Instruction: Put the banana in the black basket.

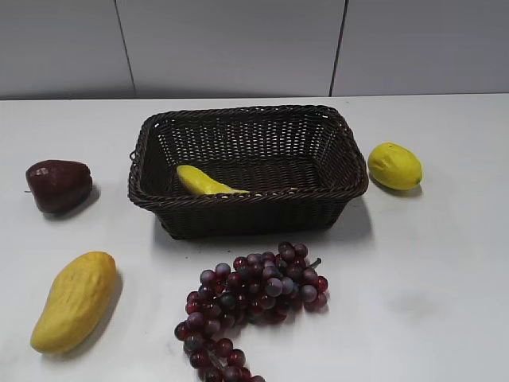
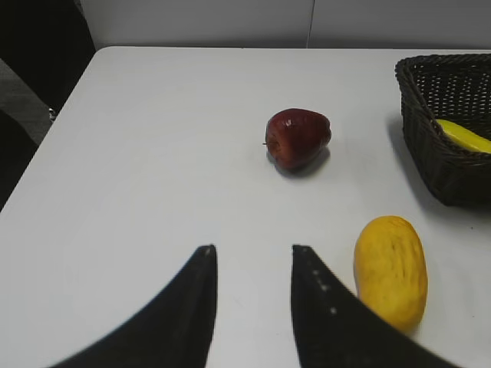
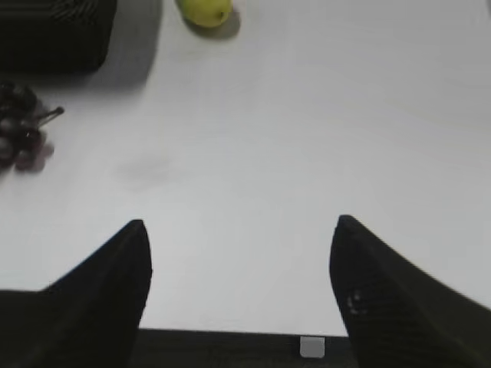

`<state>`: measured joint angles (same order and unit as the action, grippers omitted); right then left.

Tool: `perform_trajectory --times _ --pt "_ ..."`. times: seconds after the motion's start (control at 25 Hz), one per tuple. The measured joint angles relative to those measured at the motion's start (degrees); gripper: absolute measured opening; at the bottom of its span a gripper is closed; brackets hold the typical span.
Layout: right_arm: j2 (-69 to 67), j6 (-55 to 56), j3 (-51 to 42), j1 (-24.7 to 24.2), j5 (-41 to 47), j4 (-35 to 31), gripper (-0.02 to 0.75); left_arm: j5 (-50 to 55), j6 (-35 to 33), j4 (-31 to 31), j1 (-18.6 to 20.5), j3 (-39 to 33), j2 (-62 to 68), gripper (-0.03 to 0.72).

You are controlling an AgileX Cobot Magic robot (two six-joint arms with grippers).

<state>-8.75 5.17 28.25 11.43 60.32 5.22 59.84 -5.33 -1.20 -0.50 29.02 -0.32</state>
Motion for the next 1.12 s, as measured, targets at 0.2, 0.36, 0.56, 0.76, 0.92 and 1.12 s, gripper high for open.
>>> perform_trajectory --times 0.2,0.36,0.56,0.76,0.92,1.12 --pt "8.4 0.0 -0.1 -8.4 0.0 0.0 0.580 0.0 0.0 0.0 0.0 0.0 0.0 0.240" --pt "9.0 0.0 -0.1 -10.0 0.0 0.0 0.580 0.0 0.0 0.0 0.0 0.0 0.0 0.240" --pt "9.0 0.0 -0.1 -10.0 0.0 0.0 0.580 0.0 0.0 0.0 0.0 0.0 0.0 0.240" --pt "9.0 0.0 -0.1 -10.0 0.0 0.0 0.580 0.0 0.0 0.0 0.0 0.0 0.0 0.240" --pt "9.0 0.0 -0.1 -10.0 0.0 0.0 0.580 0.0 0.0 0.0 0.0 0.0 0.0 0.240" --pt "9.0 0.0 -0.1 -10.0 0.0 0.0 0.580 0.0 0.0 0.0 0.0 0.0 0.0 0.240"
